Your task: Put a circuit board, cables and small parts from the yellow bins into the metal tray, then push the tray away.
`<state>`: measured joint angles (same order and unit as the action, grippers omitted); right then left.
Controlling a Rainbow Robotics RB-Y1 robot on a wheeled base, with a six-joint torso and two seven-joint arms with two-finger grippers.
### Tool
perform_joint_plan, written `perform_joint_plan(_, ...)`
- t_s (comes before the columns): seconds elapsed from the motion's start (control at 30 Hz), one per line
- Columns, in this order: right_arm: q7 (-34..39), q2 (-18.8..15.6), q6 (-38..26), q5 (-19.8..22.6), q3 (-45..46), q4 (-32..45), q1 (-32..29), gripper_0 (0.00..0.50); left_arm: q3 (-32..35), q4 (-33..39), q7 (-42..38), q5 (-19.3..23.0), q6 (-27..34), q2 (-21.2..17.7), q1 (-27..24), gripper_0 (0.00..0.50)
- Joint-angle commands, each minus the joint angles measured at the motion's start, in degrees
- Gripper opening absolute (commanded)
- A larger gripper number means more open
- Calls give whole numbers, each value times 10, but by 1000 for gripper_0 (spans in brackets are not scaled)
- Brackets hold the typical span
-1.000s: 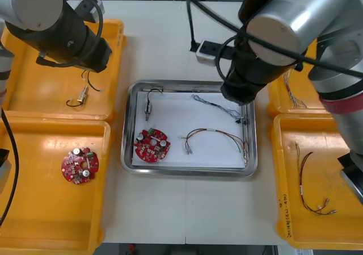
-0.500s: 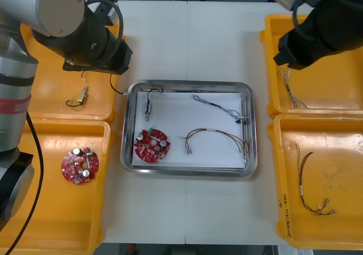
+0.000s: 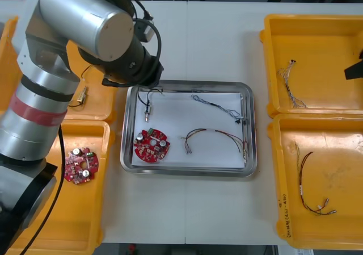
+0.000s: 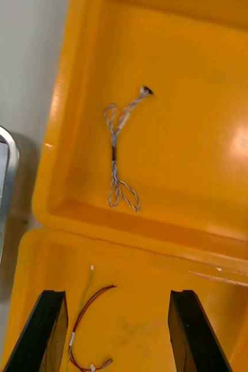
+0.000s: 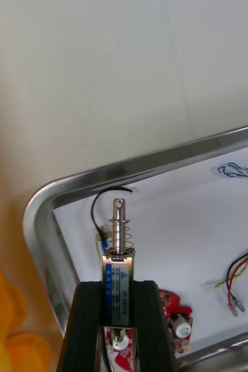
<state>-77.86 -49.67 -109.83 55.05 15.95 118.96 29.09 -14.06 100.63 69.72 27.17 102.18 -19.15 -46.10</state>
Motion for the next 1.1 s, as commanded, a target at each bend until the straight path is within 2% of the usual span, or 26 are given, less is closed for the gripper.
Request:
perform_joint_plan(0.03,5,-24,-2,5,72,21,-50,500,-30,-17,-77,-19,-27,22,1,1)
perform_joint_plan(0.3,5,-13,-2,-31,120,44,-119,500,-68,-41,-86,-26,-75,27,19,1)
perform_joint_plan(0.67,2,43,-2,-86,145,65,-155,500,-101,-60,-92,-35,-105,27,36,1)
perform_joint_plan(1.1,7,76,-2,-79,156,87,-203,500,-127,-101,-96,-46,-152,26,39,3)
